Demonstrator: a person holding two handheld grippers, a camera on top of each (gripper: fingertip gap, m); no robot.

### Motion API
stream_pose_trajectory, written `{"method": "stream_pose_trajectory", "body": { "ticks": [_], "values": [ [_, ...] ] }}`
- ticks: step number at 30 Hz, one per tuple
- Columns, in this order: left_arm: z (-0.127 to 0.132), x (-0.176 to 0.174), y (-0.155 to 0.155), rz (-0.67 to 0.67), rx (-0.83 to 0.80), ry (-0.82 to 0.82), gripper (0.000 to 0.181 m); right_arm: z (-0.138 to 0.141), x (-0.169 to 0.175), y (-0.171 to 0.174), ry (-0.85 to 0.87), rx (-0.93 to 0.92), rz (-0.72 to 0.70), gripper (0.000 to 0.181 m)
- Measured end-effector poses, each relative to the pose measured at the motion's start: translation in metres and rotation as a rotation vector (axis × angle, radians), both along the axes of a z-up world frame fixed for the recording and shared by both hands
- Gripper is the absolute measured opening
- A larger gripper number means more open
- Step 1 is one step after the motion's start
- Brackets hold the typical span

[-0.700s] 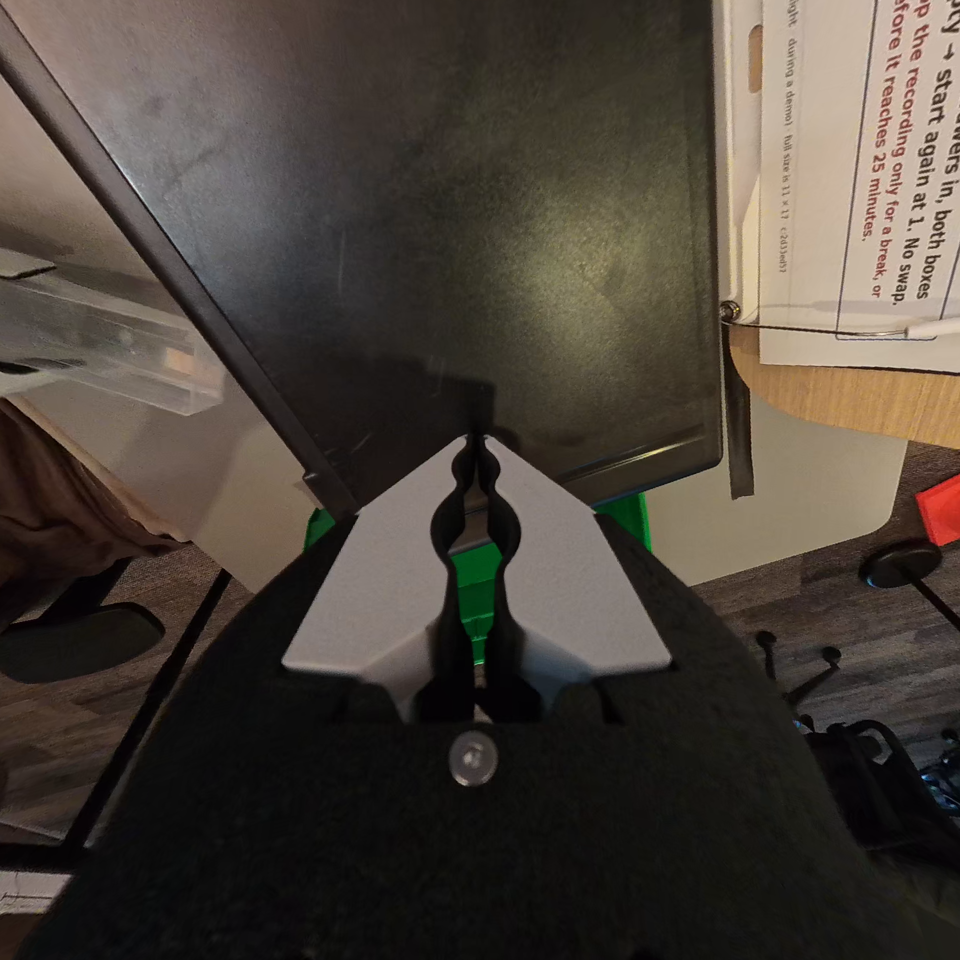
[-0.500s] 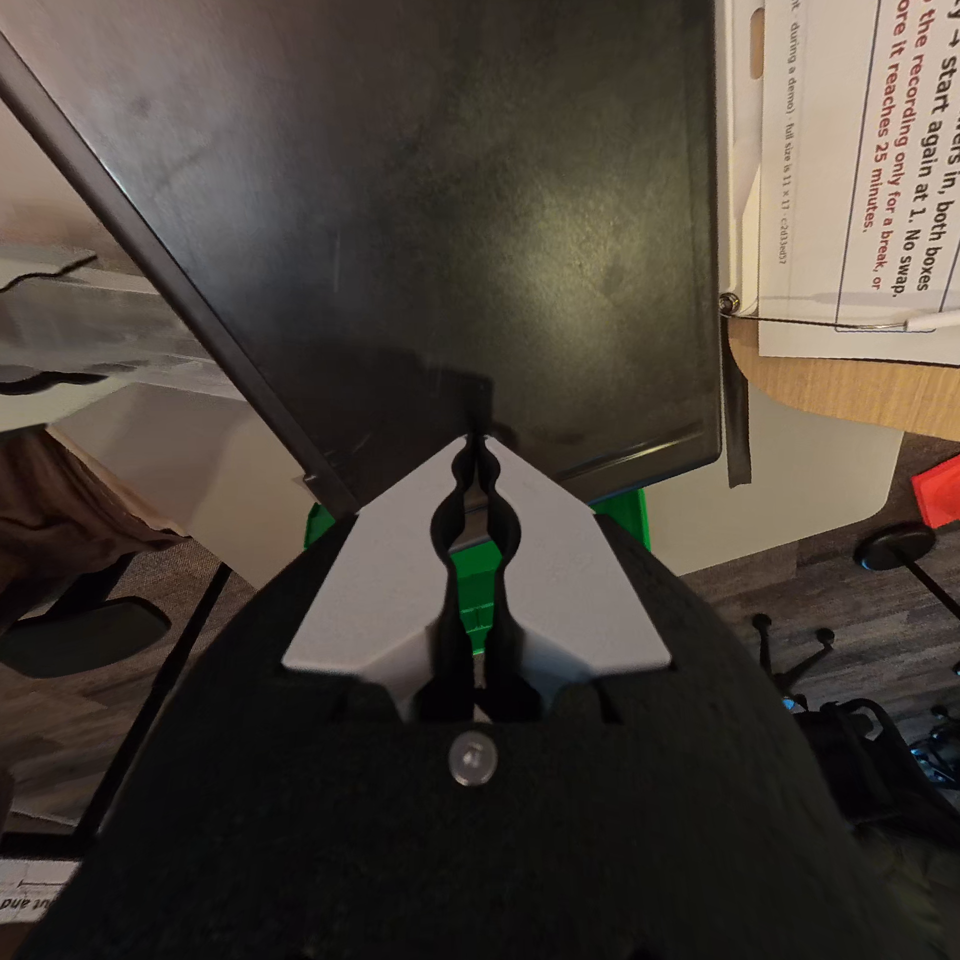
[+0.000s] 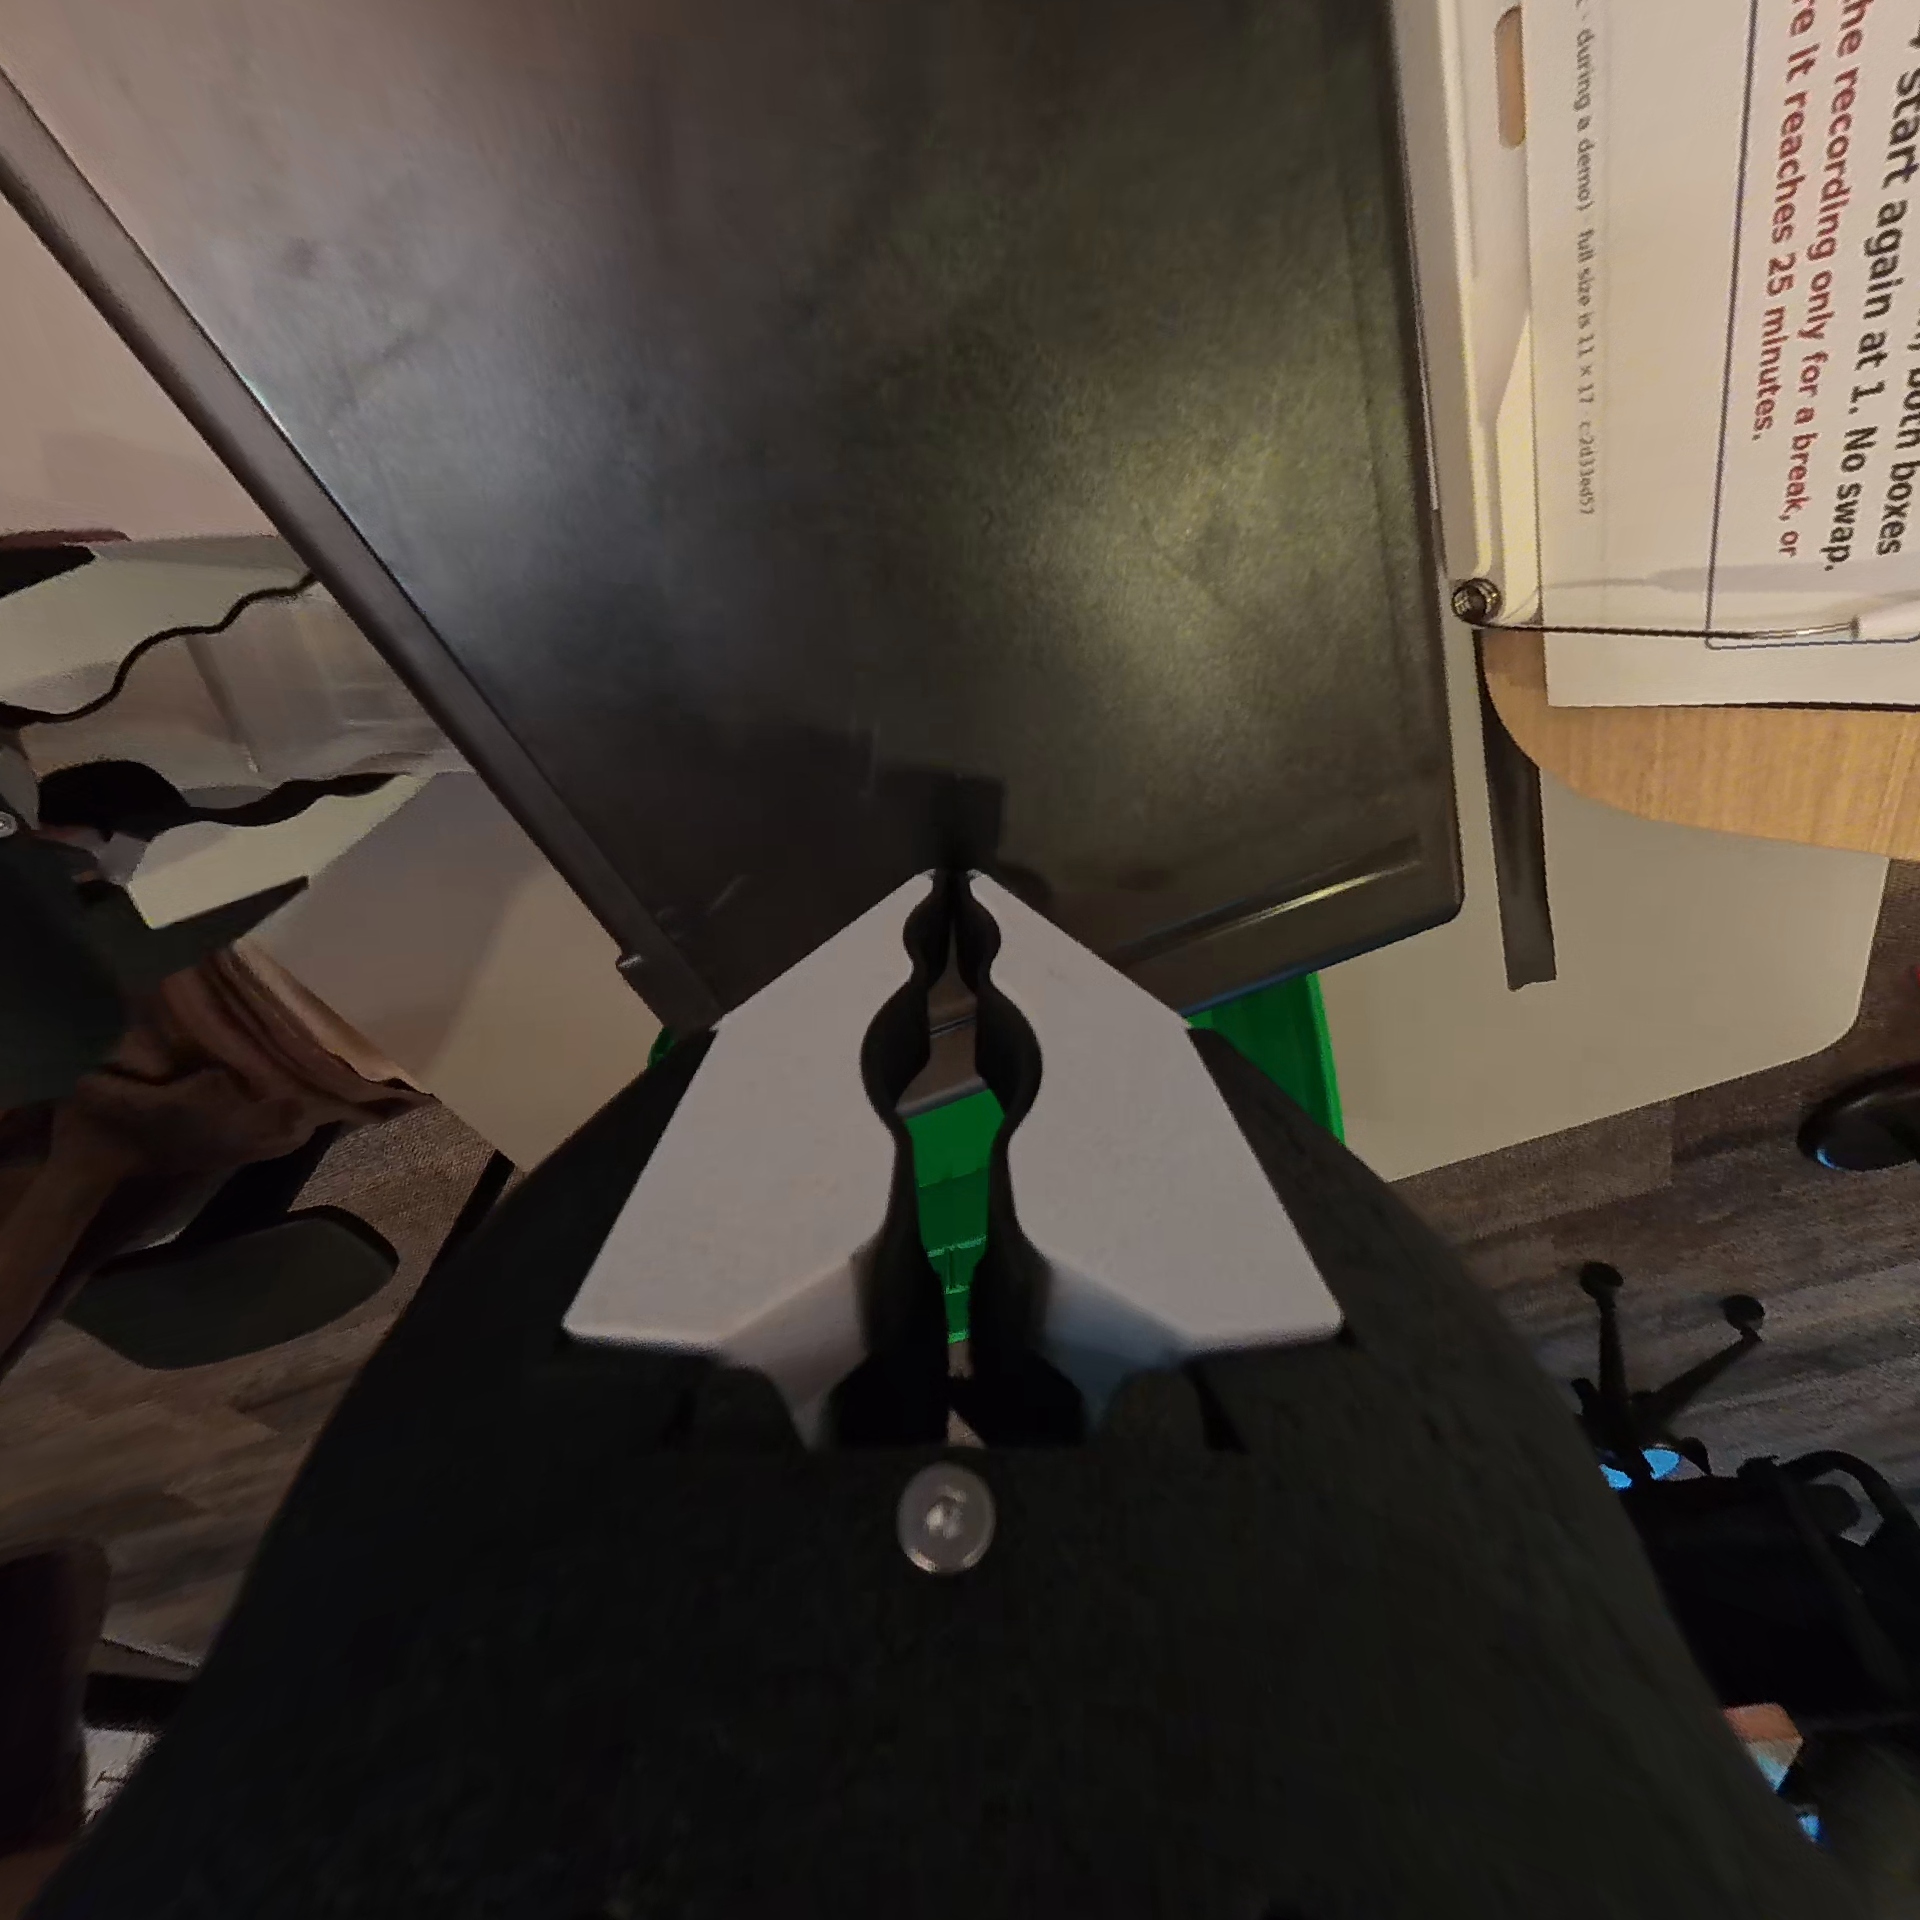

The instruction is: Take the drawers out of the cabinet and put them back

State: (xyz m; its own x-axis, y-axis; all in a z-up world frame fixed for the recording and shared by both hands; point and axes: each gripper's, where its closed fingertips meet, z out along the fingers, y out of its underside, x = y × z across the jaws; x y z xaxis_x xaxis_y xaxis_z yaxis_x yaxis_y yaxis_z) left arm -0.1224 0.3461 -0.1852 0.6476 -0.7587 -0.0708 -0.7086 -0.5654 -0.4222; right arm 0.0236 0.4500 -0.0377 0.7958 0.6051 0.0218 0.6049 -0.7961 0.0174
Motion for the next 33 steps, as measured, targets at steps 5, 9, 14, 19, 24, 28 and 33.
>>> {"method": "stream_pose_trajectory", "body": {
  "ticks": [5, 9, 14, 19, 24, 28, 33],
  "values": [
    [0.003, 0.004, 0.001, 0.036, -0.008, -0.018, 0.062, 0.0, 0.0, 0.0, -0.019, 0.008, 0.009, 0.0],
    [0.003, -0.002, 0.006, 0.082, -0.009, -0.032, 0.062, 0.0, 0.0, 0.0, -0.027, 0.005, 0.009, 0.0],
    [0.003, 0.0, 0.004, 0.099, 0.004, -0.02, 0.062, 0.0, 0.0, 0.0, -0.038, 0.002, 0.008, 0.0],
    [0.005, 0.006, 0.003, 0.143, 0.046, -0.035, 0.062, 0.0, 0.0, 0.0, -0.056, 0.005, 0.003, 0.0],
    [0.005, 0.011, 0.0, 0.169, 0.081, -0.046, 0.062, 0.0, 0.0, 0.0, -0.056, 0.009, -0.005, 0.0],
    [0.011, 0.016, 0.0, 0.188, 0.091, -0.087, 0.062, 0.0, 0.0, 0.0, -0.028, 0.009, -0.021, 0.0],
    [0.018, 0.018, 0.002, 0.219, 0.11, -0.083, 0.062, 0.0, 0.0, 0.0, -0.009, 0.04, -0.014, 0.0]
  ]
}}
